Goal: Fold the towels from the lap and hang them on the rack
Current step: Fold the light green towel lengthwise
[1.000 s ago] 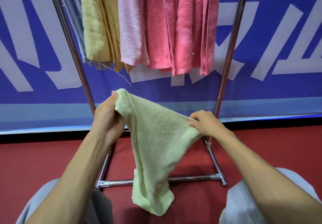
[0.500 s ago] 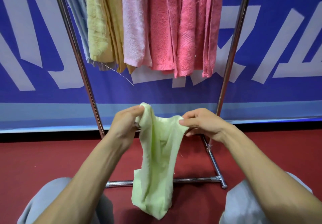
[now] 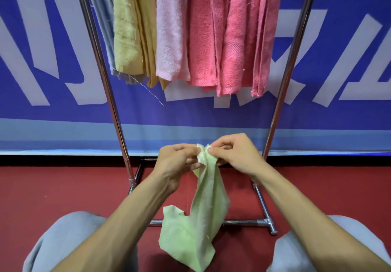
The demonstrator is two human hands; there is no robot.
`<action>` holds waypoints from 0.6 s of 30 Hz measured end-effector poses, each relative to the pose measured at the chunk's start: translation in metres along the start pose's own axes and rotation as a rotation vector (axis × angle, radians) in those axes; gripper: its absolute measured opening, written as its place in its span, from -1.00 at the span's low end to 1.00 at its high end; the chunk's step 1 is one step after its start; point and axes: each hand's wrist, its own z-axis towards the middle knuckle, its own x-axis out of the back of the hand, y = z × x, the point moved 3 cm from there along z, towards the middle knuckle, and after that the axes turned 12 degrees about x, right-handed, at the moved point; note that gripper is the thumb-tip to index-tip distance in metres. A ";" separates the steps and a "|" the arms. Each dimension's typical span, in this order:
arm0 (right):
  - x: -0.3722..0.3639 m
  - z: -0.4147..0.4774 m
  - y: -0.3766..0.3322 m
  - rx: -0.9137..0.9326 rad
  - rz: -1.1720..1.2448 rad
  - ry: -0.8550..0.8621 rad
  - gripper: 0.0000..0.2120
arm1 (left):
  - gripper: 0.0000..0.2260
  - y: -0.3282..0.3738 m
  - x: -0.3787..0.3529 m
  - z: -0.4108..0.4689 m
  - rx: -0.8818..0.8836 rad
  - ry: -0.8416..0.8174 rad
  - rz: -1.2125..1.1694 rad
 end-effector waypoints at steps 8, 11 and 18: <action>-0.001 -0.008 -0.010 0.084 -0.200 -0.069 -0.85 | -0.92 -0.003 0.000 -0.004 -0.028 0.012 -0.014; -0.001 -0.012 -0.017 0.107 -0.236 -0.121 -0.75 | -0.94 -0.003 0.001 -0.004 -0.043 0.030 0.017; 0.005 -0.016 -0.022 0.131 -0.316 -0.083 -0.72 | -0.74 0.001 -0.004 -0.014 -0.084 -0.045 0.031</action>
